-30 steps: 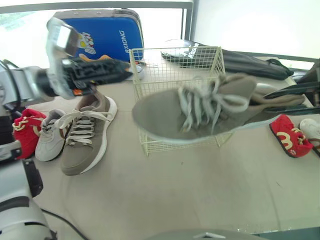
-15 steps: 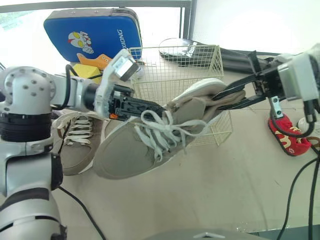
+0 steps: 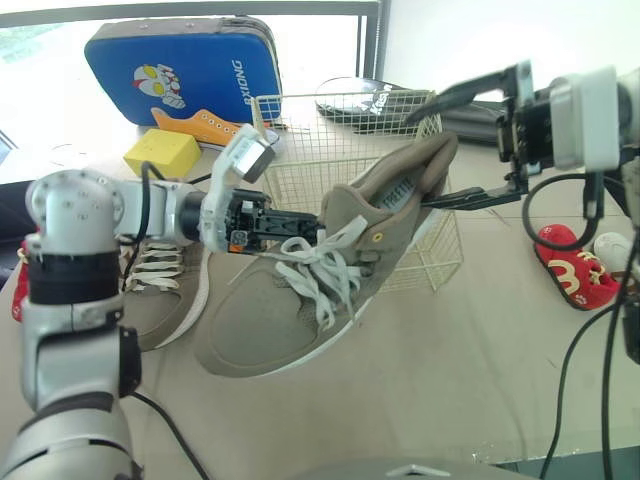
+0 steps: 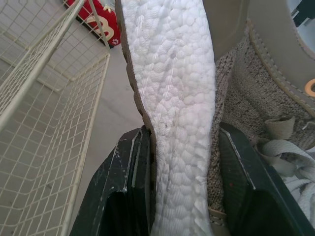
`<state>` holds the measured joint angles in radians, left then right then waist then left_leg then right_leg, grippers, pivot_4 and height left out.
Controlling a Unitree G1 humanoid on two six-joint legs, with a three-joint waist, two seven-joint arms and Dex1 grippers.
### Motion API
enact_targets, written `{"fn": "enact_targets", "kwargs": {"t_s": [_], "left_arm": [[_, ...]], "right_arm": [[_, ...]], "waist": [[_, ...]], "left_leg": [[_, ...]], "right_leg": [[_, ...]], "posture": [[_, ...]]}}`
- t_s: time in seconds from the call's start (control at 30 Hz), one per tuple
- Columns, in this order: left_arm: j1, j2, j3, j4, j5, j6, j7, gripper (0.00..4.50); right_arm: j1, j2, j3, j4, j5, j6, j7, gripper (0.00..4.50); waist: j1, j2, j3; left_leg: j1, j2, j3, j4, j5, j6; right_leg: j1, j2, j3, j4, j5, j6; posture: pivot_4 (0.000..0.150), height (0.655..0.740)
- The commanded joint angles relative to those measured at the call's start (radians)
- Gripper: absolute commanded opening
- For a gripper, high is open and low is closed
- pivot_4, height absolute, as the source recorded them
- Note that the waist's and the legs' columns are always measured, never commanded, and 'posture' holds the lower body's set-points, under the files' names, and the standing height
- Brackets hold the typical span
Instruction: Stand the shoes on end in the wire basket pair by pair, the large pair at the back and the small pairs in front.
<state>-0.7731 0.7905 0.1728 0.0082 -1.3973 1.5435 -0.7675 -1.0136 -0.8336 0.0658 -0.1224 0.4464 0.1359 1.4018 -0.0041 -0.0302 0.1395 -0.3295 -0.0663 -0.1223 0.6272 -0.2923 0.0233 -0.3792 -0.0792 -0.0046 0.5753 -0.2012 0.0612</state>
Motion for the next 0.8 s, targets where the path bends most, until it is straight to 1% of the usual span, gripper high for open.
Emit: {"fn": "enact_targets", "kwargs": {"t_s": [0.03,0.07,0.1,0.13,0.17,0.23,0.3,0.37,0.47,0.53,0.63,0.8], "left_arm": [[0.097,-0.059,0.192,-0.136,-0.157,-0.149,0.098,1.42],[0.133,-0.083,0.227,-0.168,-0.178,-0.195,0.136,1.42],[0.169,-0.102,0.252,-0.212,-0.178,-0.237,0.159,1.42],[0.200,-0.131,0.269,-0.265,-0.151,-0.299,0.154,1.42],[0.216,-0.153,0.279,-0.292,-0.144,-0.340,0.163,1.42],[0.222,-0.199,0.296,-0.311,-0.149,-0.421,0.203,1.42],[0.231,-0.213,0.287,-0.336,-0.120,-0.470,0.197,1.42],[0.244,-0.225,0.276,-0.350,-0.111,-0.507,0.203,1.42],[0.265,-0.224,0.256,-0.363,-0.101,-0.537,0.191,1.42],[0.274,-0.228,0.236,-0.370,-0.094,-0.553,0.193,1.42],[0.278,-0.246,0.187,-0.389,-0.046,-0.584,0.191,1.42],[0.280,-0.265,0.124,-0.417,0.007,-0.622,0.170,1.42]], "right_arm": [[0.082,-0.096,-0.150,-0.032,0.084,0.354,-0.184,3.86],[0.113,-0.091,-0.196,-0.052,0.137,0.457,-0.261,3.86],[0.152,-0.094,-0.234,-0.075,0.234,0.591,-0.300,3.86],[0.188,-0.055,-0.284,-0.105,0.327,0.703,-0.383,3.86],[0.223,-0.020,-0.319,-0.138,0.422,0.791,-0.447,4.39],[0.290,0.035,-0.368,-0.213,0.606,0.927,-0.563,4.45],[0.332,0.081,-0.389,-0.253,0.764,1.010,-0.684,4.45],[0.351,0.127,-0.385,-0.255,0.881,1.044,-0.809,4.45],[0.354,0.155,-0.377,-0.248,0.994,1.038,-0.895,4.45],[0.350,0.166,-0.356,-0.239,1.043,1.028,-0.928,4.45],[0.323,0.204,-0.307,-0.208,1.142,1.019,-0.975,4.45],[0.300,0.251,-0.224,-0.197,1.212,1.013,-1.035,4.45]], "waist": [[0.008,-0.002,-0.001],[0.018,-0.004,-0.002],[0.019,-0.003,-0.002],[0.019,-0.002,-0.002],[0.020,-0.001,-0.006],[0.022,-0.003,-0.008],[0.022,-0.001,-0.007],[0.020,0.000,-0.006],[0.018,0.000,-0.006],[0.019,0.000,-0.006],[0.019,0.000,-0.007],[0.018,0.000,-0.006]], "left_leg": [[0.000,0.000,0.000,0.000,0.000,0.000],[-0.001,0.001,-0.002,-0.001,0.000,0.000],[-0.002,0.000,-0.001,0.001,-0.001,-0.001],[-0.002,0.000,0.000,0.001,-0.001,-0.001],[-0.003,0.000,0.001,0.000,-0.001,-0.002],[-0.001,0.000,0.001,0.000,-0.001,-0.002],[-0.002,0.000,0.000,0.002,-0.001,-0.001],[-0.002,0.000,0.001,0.003,-0.001,-0.001],[-0.001,0.000,0.002,0.003,-0.001,0.000],[-0.001,0.000,0.002,0.003,0.001,0.003],[-0.001,0.000,0.002,0.003,0.001,0.003],[-0.001,0.000,0.003,0.003,0.001,0.003]], "right_leg": [[0.000,-0.001,0.000,0.000,0.000,0.000],[0.000,-0.001,0.000,-0.001,0.002,-0.003],[-0.001,-0.002,0.000,-0.001,0.002,-0.005],[-0.001,-0.002,0.000,-0.002,0.002,-0.006],[-0.001,-0.002,0.001,-0.002,0.001,-0.007],[0.001,-0.003,0.001,-0.002,0.000,-0.008],[0.001,-0.003,0.000,-0.002,0.001,-0.009],[0.001,-0.003,0.001,-0.001,0.001,-0.009],[0.001,-0.002,0.001,-0.001,0.001,-0.009],[0.001,0.000,0.000,-0.001,0.001,-0.008],[0.001,0.004,-0.003,-0.002,0.002,-0.007],[0.001,0.004,-0.002,-0.002,0.001,-0.008]], "posture": [[0.150,0.7400],[0.150,0.7400],[0.150,0.7400],[0.150,0.7400],[0.150,0.7400],[0.150,0.7400],[0.150,0.7400],[0.150,0.7400],[0.150,0.7400],[0.150,0.7400],[0.150,0.7400],[0.150,0.7400]]}}
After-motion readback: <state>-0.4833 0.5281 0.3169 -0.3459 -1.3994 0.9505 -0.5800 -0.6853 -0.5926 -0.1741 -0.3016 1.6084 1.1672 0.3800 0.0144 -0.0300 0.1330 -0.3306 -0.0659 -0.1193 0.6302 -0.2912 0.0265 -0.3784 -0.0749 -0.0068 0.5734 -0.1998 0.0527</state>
